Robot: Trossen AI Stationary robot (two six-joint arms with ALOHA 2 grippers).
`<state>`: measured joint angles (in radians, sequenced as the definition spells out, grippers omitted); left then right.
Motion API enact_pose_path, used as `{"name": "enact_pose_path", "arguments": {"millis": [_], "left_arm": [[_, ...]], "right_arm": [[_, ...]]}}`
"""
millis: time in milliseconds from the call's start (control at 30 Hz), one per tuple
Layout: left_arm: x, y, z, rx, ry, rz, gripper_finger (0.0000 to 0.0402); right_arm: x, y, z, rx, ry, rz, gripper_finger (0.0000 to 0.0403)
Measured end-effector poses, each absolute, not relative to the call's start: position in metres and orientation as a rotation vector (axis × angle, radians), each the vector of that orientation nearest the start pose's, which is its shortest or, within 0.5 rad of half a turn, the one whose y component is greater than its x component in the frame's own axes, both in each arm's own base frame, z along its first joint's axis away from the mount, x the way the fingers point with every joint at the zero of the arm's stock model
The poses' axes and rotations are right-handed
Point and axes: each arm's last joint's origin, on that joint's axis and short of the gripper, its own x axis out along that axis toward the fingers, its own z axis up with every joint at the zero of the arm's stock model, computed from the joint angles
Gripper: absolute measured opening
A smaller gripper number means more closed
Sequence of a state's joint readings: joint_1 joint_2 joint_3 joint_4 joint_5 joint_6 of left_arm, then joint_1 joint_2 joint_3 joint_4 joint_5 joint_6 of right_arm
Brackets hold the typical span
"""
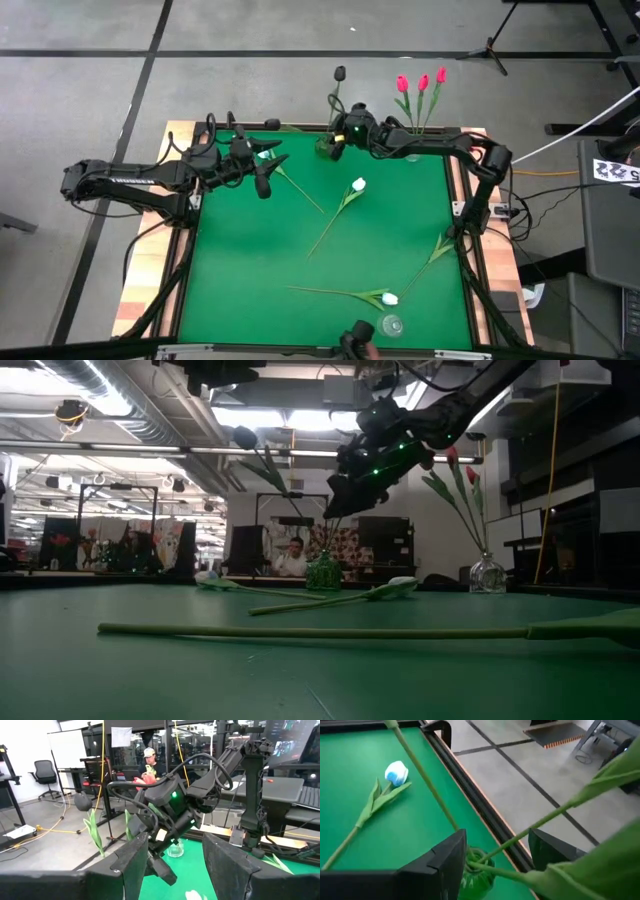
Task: Sort flowers into vase by color
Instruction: Put the black tulip into the green vase, then put the white tulip into the bottom transparent vase
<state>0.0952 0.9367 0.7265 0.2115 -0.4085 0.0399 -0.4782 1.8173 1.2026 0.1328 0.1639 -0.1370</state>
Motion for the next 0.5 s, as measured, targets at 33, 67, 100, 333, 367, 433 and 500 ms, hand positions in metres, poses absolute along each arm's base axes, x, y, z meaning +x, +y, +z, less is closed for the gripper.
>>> {"name": "enact_pose_path", "arguments": {"millis": [33, 67, 100, 333, 367, 433, 500], "left_arm": [[0.208, 0.031, 0.324, 0.039, 0.009, 0.504, 0.0186], [0.208, 0.031, 0.324, 0.039, 0.009, 0.504, 0.0186], [0.208, 0.031, 0.324, 0.039, 0.009, 0.504, 0.0186], [0.208, 0.031, 0.324, 0.039, 0.009, 0.504, 0.0186], [0.208, 0.031, 0.324, 0.039, 0.009, 0.504, 0.0186], [0.208, 0.031, 0.324, 0.039, 0.009, 0.504, 0.0186], [0.208, 0.031, 0.324, 0.039, 0.009, 0.503, 0.0186]], "right_arm": [[0.355, -0.189, 0.223, -0.055, 0.545, -0.592, 0.0215], [0.354, -0.189, 0.224, -0.064, 0.556, -0.589, 0.0215], [0.354, -0.189, 0.224, -0.073, 0.555, -0.587, 0.0215], [0.348, -0.186, 0.217, -0.055, 0.668, -0.57, 0.0215], [0.347, -0.185, 0.215, -0.051, 0.691, -0.567, 0.0215], [0.345, -0.184, 0.212, -0.044, 0.731, -0.56, 0.0215], [0.343, -0.183, 0.209, -0.037, 0.767, -0.554, 0.0215]]}}
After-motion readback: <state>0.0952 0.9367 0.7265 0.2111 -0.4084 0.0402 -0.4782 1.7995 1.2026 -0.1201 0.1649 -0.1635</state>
